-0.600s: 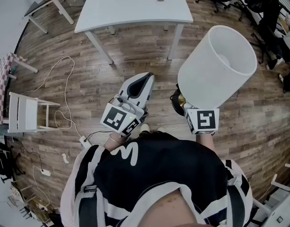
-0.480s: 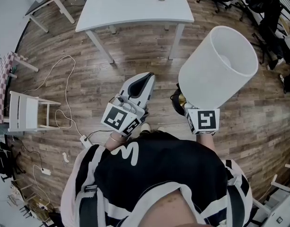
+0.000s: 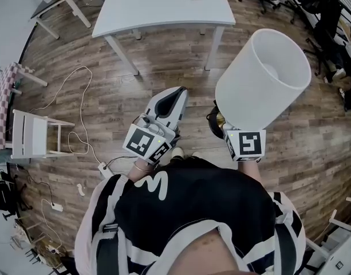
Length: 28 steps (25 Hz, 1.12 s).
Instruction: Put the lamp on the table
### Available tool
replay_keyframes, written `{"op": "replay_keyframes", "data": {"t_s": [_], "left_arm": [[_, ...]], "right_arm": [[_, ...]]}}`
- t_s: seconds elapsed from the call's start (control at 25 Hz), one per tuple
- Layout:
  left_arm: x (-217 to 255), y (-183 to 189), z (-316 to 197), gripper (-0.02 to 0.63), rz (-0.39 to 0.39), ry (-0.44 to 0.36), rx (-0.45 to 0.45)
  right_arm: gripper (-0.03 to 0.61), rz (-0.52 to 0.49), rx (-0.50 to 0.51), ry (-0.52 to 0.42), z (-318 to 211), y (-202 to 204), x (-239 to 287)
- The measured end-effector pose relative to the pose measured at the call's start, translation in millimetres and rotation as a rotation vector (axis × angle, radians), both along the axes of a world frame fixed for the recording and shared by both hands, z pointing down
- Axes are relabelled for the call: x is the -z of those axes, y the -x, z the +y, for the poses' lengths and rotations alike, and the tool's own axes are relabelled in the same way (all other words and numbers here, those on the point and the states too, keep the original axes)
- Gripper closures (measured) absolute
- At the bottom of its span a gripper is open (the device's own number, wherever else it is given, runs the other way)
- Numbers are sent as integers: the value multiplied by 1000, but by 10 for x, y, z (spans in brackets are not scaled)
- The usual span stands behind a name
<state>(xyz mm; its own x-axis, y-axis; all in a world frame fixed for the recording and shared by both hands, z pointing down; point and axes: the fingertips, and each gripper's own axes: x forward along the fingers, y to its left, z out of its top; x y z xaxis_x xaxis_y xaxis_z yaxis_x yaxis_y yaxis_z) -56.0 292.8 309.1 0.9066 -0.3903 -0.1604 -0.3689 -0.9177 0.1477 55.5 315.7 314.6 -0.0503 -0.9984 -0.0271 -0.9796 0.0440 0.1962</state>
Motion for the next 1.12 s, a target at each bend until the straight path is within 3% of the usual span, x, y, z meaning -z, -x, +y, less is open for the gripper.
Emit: {"op": "replay_keyframes", "data": {"t_s": [1.12], "left_arm": [[-10, 450, -317, 607, 11, -10, -18]], "right_arm": [[410, 5, -60, -29, -269, 329, 63]]}}
